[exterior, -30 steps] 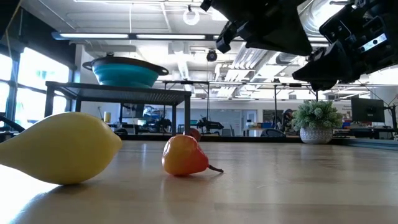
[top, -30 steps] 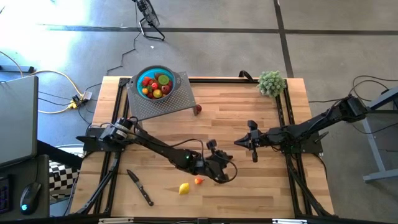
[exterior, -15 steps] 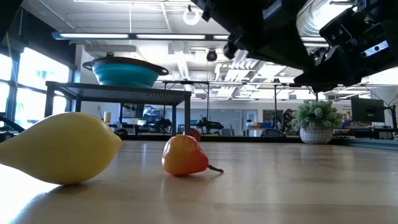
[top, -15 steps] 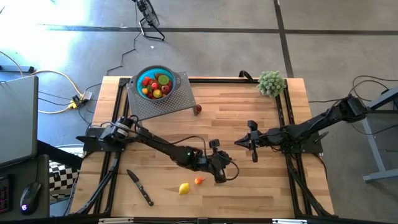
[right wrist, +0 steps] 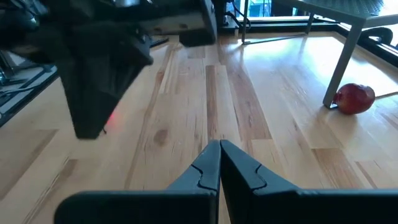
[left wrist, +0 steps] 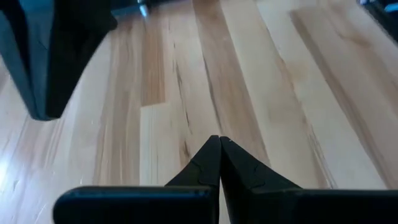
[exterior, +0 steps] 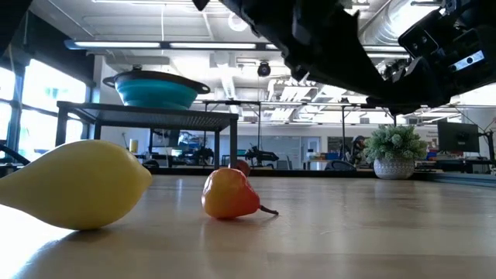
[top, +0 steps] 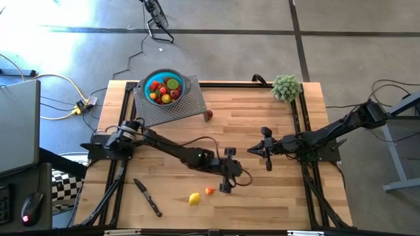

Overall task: Pick & Place Fruit
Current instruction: Put the red pomegranate into the blue strainer bowl on the shelf

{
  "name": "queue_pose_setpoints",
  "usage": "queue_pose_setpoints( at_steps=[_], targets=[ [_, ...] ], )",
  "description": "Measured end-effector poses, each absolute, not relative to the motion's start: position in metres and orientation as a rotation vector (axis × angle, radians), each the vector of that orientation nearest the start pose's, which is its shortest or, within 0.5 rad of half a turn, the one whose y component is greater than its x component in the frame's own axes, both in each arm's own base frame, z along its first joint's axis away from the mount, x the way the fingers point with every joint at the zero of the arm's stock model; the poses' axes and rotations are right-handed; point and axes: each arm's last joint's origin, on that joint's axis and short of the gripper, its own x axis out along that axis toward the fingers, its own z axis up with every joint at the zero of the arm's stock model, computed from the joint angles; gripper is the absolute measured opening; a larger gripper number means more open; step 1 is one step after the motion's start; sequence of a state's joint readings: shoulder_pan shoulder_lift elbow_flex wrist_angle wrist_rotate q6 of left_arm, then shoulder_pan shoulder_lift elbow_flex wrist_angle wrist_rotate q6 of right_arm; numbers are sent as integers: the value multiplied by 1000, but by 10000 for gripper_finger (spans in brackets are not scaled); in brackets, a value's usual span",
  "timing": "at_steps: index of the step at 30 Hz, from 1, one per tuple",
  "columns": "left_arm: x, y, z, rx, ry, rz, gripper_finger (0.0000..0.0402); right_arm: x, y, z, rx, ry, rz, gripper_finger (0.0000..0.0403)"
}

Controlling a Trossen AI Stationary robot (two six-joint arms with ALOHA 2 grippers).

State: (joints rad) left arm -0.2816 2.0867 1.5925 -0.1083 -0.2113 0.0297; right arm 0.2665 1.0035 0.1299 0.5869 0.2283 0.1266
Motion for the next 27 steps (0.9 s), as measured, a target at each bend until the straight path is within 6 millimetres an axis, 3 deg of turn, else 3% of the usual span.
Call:
queue_pose_setpoints(
  at_steps=[8, 27],
  targets=[
    [416, -111, 220, 162, 479, -73, 0, 169, 39, 149, 61, 289, 18, 2],
    [262, -71, 221, 161, 300, -197, 0, 173, 35, 166, 80, 107, -80, 2]
  ],
)
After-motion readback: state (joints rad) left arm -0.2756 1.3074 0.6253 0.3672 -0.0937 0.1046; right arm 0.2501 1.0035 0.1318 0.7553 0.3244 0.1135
